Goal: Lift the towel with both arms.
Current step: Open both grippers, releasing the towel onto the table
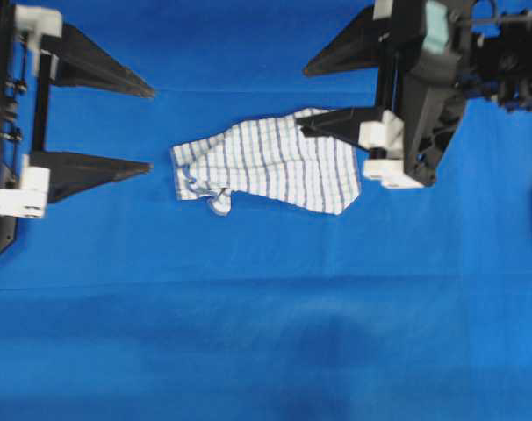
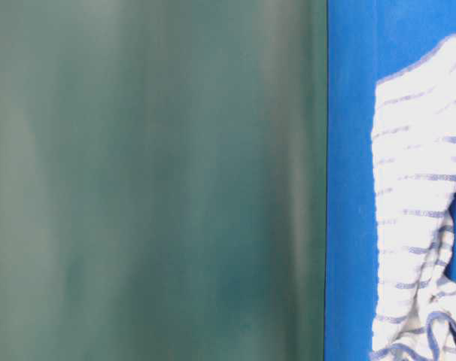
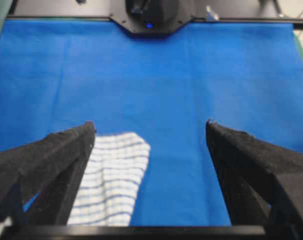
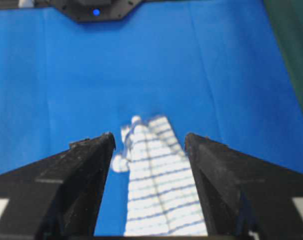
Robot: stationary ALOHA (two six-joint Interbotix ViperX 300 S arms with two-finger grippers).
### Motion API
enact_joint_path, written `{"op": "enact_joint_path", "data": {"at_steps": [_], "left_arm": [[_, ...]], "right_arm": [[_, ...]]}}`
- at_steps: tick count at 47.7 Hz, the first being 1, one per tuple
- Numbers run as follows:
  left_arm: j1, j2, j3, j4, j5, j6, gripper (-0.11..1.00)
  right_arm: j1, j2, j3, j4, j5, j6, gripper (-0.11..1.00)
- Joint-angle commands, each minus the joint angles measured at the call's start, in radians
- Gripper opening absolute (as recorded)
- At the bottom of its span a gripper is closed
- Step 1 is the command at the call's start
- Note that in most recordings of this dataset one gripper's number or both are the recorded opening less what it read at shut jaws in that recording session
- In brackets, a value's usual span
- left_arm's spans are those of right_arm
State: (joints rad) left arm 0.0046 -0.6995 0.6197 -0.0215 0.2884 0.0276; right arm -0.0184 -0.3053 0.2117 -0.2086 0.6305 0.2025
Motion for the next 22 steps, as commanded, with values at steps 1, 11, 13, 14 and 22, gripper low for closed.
{"op": "enact_joint_path", "data": {"at_steps": [1, 11, 13, 14, 22], "left_arm": [[0.002, -0.006, 0.029, 0.002, -0.064, 0.002, 0.87], [0.002, -0.003, 0.11, 0.0, -0.141, 0.003, 0.87], [0.002, 0.002, 0.13, 0.0, -0.158, 0.003, 0.87], [0.002, 0.003, 0.14, 0.0, -0.17, 0.003, 0.87], [0.002, 0.014, 0.221, -0.002, -0.273, 0.002, 0.87]], "right_arm": [[0.002, -0.015, 0.032, -0.003, -0.052, 0.002, 0.63], [0.003, -0.028, 0.14, -0.002, -0.141, 0.009, 0.63], [0.002, -0.029, 0.163, -0.002, -0.163, 0.014, 0.63], [0.002, -0.029, 0.173, -0.002, -0.173, 0.015, 0.63], [0.002, -0.029, 0.265, 0.0, -0.275, 0.034, 0.62]]}}
